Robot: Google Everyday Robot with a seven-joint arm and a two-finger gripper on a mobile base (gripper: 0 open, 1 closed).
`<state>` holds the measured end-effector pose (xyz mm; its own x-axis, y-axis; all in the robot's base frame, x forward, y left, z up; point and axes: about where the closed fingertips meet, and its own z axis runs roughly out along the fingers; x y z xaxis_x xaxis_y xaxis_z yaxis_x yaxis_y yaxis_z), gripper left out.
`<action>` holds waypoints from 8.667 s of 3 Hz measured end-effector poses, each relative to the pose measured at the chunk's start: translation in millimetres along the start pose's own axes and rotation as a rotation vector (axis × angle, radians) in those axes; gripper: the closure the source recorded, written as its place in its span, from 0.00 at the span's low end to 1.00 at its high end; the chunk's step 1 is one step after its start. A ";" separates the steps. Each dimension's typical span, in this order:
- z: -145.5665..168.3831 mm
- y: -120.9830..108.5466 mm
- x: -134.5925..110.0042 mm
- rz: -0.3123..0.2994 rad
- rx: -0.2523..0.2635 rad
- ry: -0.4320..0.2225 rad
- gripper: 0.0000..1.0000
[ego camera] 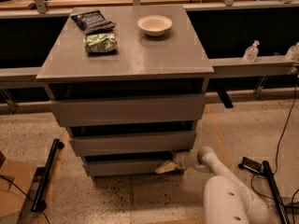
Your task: Open bottom drawer
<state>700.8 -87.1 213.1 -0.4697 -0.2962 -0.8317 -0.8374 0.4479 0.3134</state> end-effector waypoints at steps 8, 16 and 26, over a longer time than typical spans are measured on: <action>-6.7 64.0 50.4 0.095 -0.052 0.136 0.27; -68.1 106.1 142.1 0.311 -0.096 0.440 0.83; -55.6 131.5 127.8 0.238 -0.129 0.453 1.00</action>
Offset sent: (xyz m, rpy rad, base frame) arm -0.0295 -0.0134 -0.0198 -0.1094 0.0820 0.0152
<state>515.1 -113.0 173.5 -0.7012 -0.5466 -0.4577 -0.7067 0.4484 0.5473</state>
